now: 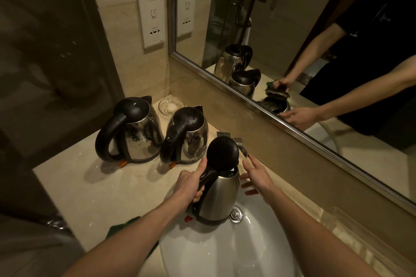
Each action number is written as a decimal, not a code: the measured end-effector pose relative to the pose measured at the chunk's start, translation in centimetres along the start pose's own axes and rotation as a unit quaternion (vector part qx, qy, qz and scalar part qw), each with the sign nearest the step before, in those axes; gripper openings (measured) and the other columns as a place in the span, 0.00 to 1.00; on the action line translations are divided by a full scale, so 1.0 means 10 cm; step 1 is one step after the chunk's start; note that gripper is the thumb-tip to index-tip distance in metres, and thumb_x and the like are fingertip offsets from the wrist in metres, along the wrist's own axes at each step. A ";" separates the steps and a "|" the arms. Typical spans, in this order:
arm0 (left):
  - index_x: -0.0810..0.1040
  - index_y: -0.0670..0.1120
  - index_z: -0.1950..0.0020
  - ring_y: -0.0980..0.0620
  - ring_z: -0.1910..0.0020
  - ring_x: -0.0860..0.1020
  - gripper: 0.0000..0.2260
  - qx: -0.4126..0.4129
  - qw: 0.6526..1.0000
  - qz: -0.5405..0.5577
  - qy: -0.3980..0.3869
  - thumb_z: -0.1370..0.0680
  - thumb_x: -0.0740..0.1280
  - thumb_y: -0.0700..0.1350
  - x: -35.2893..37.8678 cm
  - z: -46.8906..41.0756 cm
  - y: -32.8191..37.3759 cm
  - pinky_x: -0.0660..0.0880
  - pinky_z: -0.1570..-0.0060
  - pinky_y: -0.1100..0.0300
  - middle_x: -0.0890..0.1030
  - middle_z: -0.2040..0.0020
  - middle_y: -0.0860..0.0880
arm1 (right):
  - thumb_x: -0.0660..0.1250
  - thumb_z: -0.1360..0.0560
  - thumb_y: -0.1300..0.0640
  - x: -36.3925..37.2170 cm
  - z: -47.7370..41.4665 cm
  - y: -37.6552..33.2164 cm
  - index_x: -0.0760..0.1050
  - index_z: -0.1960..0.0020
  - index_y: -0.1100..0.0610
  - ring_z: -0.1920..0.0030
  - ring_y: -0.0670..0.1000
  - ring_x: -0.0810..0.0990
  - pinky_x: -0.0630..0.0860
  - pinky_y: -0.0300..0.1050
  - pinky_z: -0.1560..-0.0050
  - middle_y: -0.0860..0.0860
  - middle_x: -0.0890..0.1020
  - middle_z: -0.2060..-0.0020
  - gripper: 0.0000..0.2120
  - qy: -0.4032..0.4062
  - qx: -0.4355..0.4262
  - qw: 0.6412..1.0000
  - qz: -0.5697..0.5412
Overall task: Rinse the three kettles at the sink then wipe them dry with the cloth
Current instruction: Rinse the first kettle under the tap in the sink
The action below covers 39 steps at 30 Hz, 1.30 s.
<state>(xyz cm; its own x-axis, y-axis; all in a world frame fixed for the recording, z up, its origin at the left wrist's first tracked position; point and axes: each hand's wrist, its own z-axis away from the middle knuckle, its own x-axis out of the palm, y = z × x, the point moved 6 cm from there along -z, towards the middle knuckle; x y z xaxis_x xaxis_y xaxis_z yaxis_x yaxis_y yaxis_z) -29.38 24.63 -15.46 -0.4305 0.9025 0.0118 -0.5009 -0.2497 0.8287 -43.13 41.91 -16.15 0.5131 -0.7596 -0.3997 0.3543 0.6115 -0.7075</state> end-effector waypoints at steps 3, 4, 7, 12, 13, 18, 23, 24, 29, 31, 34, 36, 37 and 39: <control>0.72 0.45 0.72 0.54 0.80 0.68 0.30 0.001 1.000 0.000 0.001 0.23 0.60 0.68 0.00 0.00 0.00 0.65 0.75 0.62 0.70 0.78 0.50 | 0.55 0.21 0.39 0.01 0.02 -0.01 0.54 0.24 0.39 0.51 0.59 0.82 0.81 0.56 0.53 0.55 0.80 0.52 0.27 0.002 0.002 1.000 -0.011; 0.72 0.45 0.72 0.54 0.80 0.68 0.30 0.000 1.000 0.001 -0.001 0.23 0.60 0.68 -0.01 0.00 0.00 0.65 0.75 0.62 0.70 0.78 0.50 | 0.55 0.21 0.39 0.02 0.02 -0.02 0.54 0.24 0.40 0.51 0.59 0.82 0.81 0.55 0.53 0.55 0.80 0.52 0.27 0.005 0.003 1.000 -0.015; 0.72 0.45 0.71 0.54 0.80 0.68 0.29 -0.002 1.000 0.007 -0.001 0.23 0.60 0.68 -0.02 0.00 0.00 0.65 0.75 0.61 0.70 0.78 0.50 | 0.55 0.20 0.40 0.04 0.05 -0.03 0.55 0.24 0.41 0.53 0.58 0.81 0.81 0.54 0.54 0.56 0.79 0.52 0.26 0.012 0.002 0.999 -0.034; 0.72 0.45 0.71 0.54 0.80 0.67 0.29 0.003 1.000 0.008 0.005 0.23 0.60 0.68 -0.05 0.00 -0.01 0.65 0.75 0.61 0.70 0.78 0.50 | 0.54 0.20 0.40 0.12 0.10 -0.04 0.58 0.24 0.42 0.51 0.56 0.80 0.80 0.50 0.61 0.56 0.77 0.42 0.25 0.021 -0.012 0.999 -0.045; 0.72 0.45 0.71 0.54 0.80 0.67 0.29 0.005 1.000 0.006 0.005 0.23 0.60 0.68 -0.05 0.00 -0.01 0.65 0.75 0.61 0.69 0.78 0.50 | 0.54 0.21 0.39 0.14 0.10 -0.03 0.59 0.25 0.42 0.50 0.56 0.79 0.79 0.48 0.62 0.55 0.76 0.38 0.25 0.021 -0.016 0.999 -0.046; 0.72 0.45 0.72 0.54 0.80 0.67 0.29 0.004 1.000 -0.001 0.006 0.23 0.60 0.68 -0.04 0.01 -0.04 0.65 0.75 0.61 0.69 0.78 0.50 | 0.51 0.20 0.38 0.17 0.12 -0.03 0.55 0.23 0.43 0.46 0.57 0.78 0.79 0.51 0.54 0.55 0.72 0.32 0.26 0.001 -0.023 0.999 -0.045; 0.72 0.45 0.70 0.54 0.80 0.67 0.28 0.009 1.000 -0.005 0.010 0.22 0.60 0.67 -0.08 0.06 -0.09 0.65 0.75 0.61 0.70 0.79 0.51 | 0.48 0.20 0.38 0.22 0.22 0.02 0.49 0.23 0.41 0.49 0.58 0.79 0.79 0.51 0.55 0.53 0.78 0.49 0.26 0.009 -0.005 0.999 -0.052; 0.72 0.44 0.70 0.54 0.80 0.68 0.28 0.010 1.000 -0.007 0.009 0.22 0.60 0.66 -0.09 0.08 -0.12 0.65 0.75 0.61 0.70 0.78 0.50 | 0.48 0.20 0.38 0.24 0.24 0.05 0.50 0.23 0.41 0.49 0.58 0.79 0.79 0.51 0.55 0.52 0.78 0.50 0.26 0.010 -0.003 0.999 -0.054; 0.79 0.44 0.57 0.52 0.79 0.68 0.26 0.010 1.000 -0.003 0.007 0.24 0.62 0.68 -0.18 0.14 -0.33 0.65 0.77 0.61 0.72 0.76 0.48 | 0.46 0.21 0.36 0.38 0.38 0.20 0.54 0.23 0.44 0.48 0.59 0.79 0.79 0.50 0.57 0.56 0.79 0.46 0.28 -0.003 0.008 0.998 -0.059; 0.80 0.41 0.56 0.52 0.79 0.68 0.29 0.006 1.000 0.000 0.008 0.25 0.62 0.69 -0.20 0.20 -0.42 0.65 0.77 0.61 0.72 0.76 0.48 | 0.46 0.21 0.35 0.42 0.46 0.25 0.54 0.23 0.45 0.49 0.57 0.79 0.79 0.51 0.56 0.57 0.78 0.45 0.29 -0.010 0.012 0.998 -0.057; 0.76 0.42 0.66 0.52 0.80 0.68 0.30 -0.001 1.000 -0.004 0.012 0.25 0.61 0.69 -0.23 0.33 -0.51 0.65 0.77 0.61 0.71 0.77 0.48 | 0.47 0.22 0.33 0.47 0.60 0.30 0.52 0.23 0.44 0.52 0.56 0.78 0.78 0.52 0.55 0.56 0.77 0.48 0.31 -0.021 0.014 0.998 -0.065; 0.75 0.43 0.68 0.52 0.80 0.68 0.29 -0.001 1.000 -0.001 0.009 0.23 0.61 0.68 -0.24 0.41 -0.54 0.65 0.77 0.61 0.71 0.77 0.48 | 0.48 0.23 0.31 0.49 0.72 0.31 0.53 0.23 0.43 0.52 0.55 0.78 0.78 0.53 0.53 0.56 0.76 0.46 0.32 -0.029 0.004 0.998 -0.063; 0.75 0.43 0.68 0.52 0.80 0.68 0.29 0.001 1.000 0.001 0.007 0.23 0.61 0.68 -0.23 0.45 -0.55 0.65 0.77 0.61 0.71 0.77 0.48 | 0.49 0.24 0.31 0.50 0.78 0.31 0.54 0.24 0.43 0.50 0.55 0.78 0.78 0.54 0.51 0.56 0.76 0.43 0.32 -0.032 -0.005 0.998 -0.061; 0.74 0.43 0.69 0.52 0.80 0.68 0.29 0.004 1.000 0.005 0.007 0.23 0.61 0.68 -0.24 0.55 -0.57 0.64 0.77 0.62 0.71 0.77 0.48 | 0.51 0.25 0.31 0.51 0.91 0.28 0.54 0.24 0.44 0.45 0.56 0.77 0.78 0.56 0.48 0.57 0.72 0.34 0.33 -0.041 -0.024 0.997 -0.055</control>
<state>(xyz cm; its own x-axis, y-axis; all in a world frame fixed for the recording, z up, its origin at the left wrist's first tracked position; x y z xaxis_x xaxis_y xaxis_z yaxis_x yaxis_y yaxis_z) -21.40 25.82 -17.13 -0.4470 0.8945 0.0123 -0.4904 -0.2565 0.8329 -32.40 41.76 -14.86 0.5357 -0.7995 -0.2718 0.3747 0.5135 -0.7720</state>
